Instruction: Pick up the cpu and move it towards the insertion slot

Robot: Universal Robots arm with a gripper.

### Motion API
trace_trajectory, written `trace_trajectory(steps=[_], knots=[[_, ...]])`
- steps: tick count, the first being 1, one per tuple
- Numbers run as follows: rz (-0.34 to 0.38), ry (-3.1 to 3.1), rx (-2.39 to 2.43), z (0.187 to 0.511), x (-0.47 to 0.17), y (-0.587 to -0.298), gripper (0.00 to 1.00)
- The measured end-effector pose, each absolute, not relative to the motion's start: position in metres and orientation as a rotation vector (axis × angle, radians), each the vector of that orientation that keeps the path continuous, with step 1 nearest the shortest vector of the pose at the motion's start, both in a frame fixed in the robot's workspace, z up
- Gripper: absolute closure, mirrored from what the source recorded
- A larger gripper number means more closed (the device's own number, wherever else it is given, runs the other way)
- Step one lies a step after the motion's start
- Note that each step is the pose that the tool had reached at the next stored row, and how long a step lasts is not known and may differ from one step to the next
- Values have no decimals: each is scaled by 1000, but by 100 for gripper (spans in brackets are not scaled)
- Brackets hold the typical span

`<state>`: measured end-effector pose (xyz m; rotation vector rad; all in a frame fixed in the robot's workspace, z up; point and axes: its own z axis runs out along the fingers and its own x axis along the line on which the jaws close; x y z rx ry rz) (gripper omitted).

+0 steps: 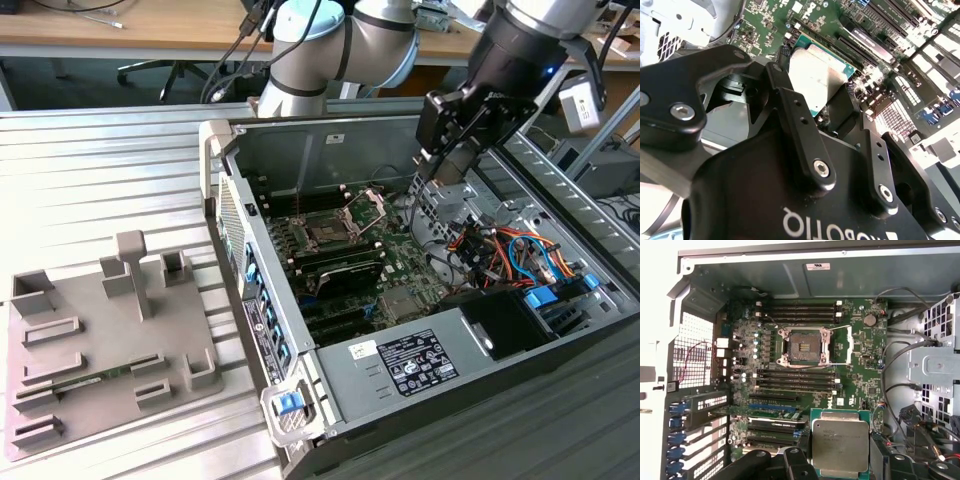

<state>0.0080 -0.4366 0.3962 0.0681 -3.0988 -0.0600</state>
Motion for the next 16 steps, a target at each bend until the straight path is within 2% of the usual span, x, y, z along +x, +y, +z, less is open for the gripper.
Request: trace_trajectory(steps=[16], knots=[[-60, -3099, 68, 391, 3, -437, 45]])
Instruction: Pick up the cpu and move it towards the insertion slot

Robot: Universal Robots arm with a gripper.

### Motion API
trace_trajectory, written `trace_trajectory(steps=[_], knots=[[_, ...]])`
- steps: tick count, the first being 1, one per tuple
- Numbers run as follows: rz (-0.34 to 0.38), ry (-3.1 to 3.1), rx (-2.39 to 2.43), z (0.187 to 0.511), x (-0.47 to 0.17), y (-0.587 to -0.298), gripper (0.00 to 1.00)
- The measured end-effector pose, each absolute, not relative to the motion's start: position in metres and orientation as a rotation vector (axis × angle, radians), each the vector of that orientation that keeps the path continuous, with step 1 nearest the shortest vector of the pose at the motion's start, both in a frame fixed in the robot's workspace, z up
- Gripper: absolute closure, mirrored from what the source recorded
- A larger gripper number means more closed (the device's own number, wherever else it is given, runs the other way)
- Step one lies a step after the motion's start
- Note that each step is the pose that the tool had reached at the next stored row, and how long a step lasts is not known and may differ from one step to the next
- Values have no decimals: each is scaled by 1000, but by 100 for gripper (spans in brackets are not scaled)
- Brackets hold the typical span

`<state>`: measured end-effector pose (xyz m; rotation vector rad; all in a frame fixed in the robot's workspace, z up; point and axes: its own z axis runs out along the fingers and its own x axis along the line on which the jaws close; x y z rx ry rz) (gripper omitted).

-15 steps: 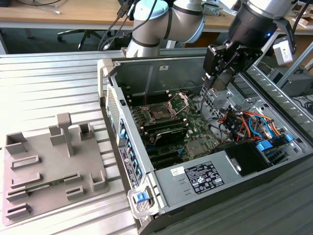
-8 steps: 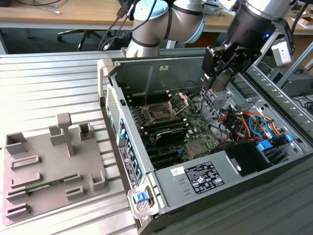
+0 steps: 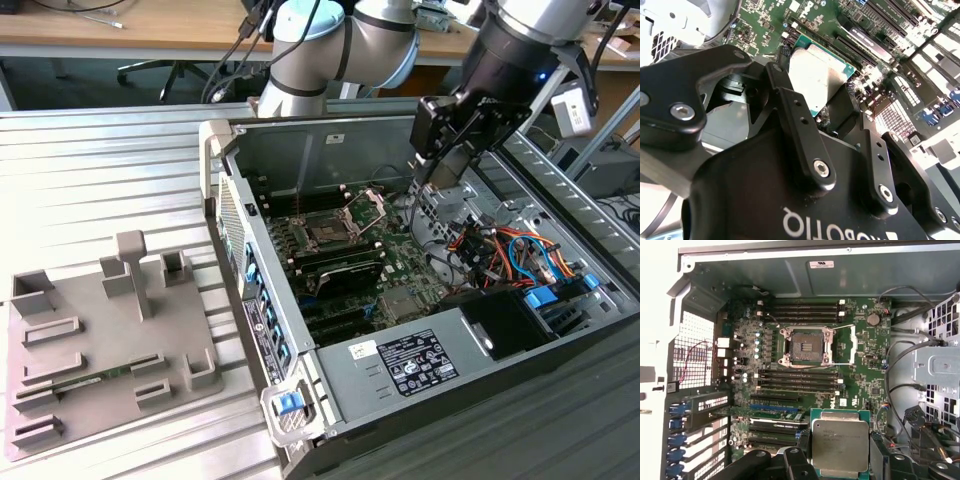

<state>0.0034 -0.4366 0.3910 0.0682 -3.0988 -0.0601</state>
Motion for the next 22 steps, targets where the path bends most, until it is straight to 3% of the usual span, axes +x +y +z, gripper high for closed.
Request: trace_trajectory(steps=[22], knots=[[-60, -3099, 68, 384, 1, -437, 45]])
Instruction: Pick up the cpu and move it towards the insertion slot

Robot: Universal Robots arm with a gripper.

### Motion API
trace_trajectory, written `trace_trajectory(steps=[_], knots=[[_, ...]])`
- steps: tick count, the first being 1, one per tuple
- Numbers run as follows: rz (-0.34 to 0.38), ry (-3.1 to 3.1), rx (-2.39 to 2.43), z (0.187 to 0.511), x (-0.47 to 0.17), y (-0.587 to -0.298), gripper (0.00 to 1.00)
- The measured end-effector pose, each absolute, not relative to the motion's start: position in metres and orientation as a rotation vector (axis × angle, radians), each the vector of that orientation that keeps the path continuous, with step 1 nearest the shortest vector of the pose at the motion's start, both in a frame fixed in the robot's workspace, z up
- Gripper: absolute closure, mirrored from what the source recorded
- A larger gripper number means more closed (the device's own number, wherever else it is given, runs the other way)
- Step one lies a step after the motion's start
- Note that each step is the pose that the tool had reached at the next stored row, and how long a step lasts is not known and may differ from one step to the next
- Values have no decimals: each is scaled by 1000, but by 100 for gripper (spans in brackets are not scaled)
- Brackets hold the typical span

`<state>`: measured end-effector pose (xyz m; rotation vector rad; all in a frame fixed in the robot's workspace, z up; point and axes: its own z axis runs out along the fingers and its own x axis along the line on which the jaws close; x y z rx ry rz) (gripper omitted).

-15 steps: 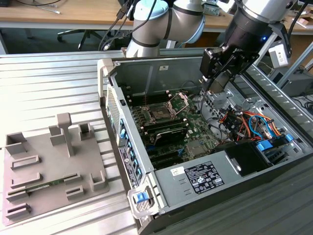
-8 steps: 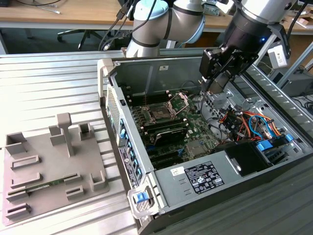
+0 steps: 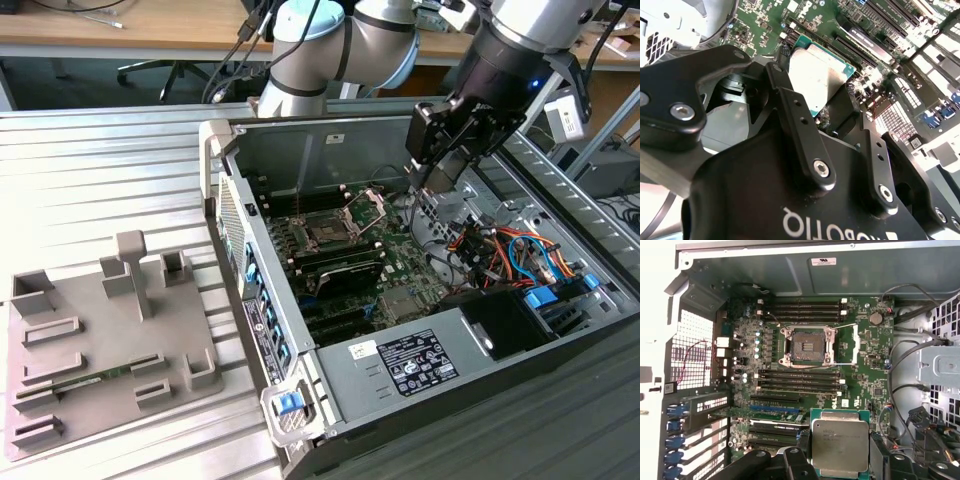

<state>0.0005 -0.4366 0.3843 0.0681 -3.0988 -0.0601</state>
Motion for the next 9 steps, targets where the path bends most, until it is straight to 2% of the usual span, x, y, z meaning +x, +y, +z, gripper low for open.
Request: trace_trajectory(steps=[9], knots=[[-60, -3099, 68, 382, -1, -437, 45]])
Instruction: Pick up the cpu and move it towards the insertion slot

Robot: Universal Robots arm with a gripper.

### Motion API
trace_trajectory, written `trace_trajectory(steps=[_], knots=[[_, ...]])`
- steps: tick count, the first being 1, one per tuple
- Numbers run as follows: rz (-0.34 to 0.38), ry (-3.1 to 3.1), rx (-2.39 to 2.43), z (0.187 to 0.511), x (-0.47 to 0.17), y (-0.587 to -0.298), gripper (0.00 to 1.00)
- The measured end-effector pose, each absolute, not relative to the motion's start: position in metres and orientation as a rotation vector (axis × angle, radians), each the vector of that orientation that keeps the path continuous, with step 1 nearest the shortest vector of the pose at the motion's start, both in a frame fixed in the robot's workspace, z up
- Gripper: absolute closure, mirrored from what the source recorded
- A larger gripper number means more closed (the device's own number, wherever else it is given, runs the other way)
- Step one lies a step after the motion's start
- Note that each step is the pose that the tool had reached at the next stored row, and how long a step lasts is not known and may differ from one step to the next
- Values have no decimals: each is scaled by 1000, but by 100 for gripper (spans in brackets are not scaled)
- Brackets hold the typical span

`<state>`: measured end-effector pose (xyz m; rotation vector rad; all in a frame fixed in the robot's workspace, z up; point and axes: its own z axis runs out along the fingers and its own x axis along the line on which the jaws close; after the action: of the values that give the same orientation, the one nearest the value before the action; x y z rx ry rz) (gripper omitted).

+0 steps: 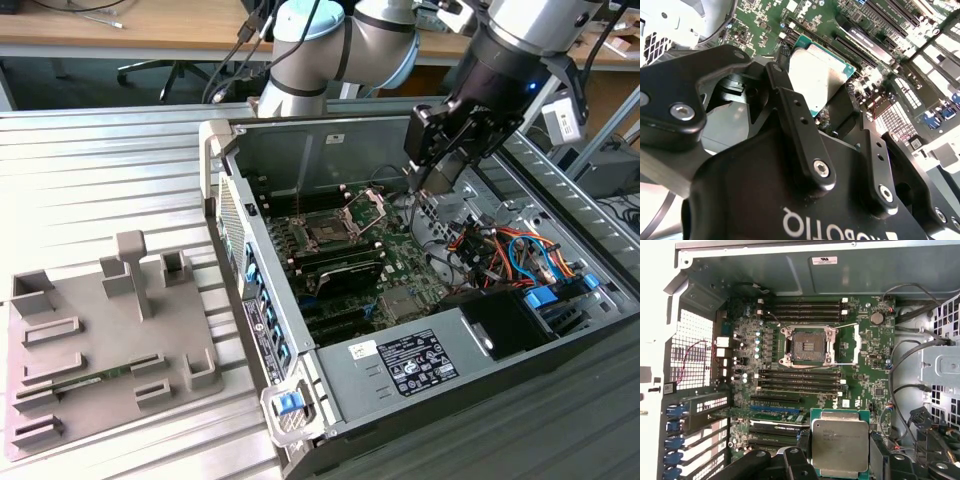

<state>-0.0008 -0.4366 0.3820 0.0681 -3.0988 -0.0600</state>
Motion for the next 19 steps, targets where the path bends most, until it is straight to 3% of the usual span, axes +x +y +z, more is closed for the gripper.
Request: trace_trajectory(steps=[19], knots=[[-60, -3099, 68, 375, -7, -433, 45]])
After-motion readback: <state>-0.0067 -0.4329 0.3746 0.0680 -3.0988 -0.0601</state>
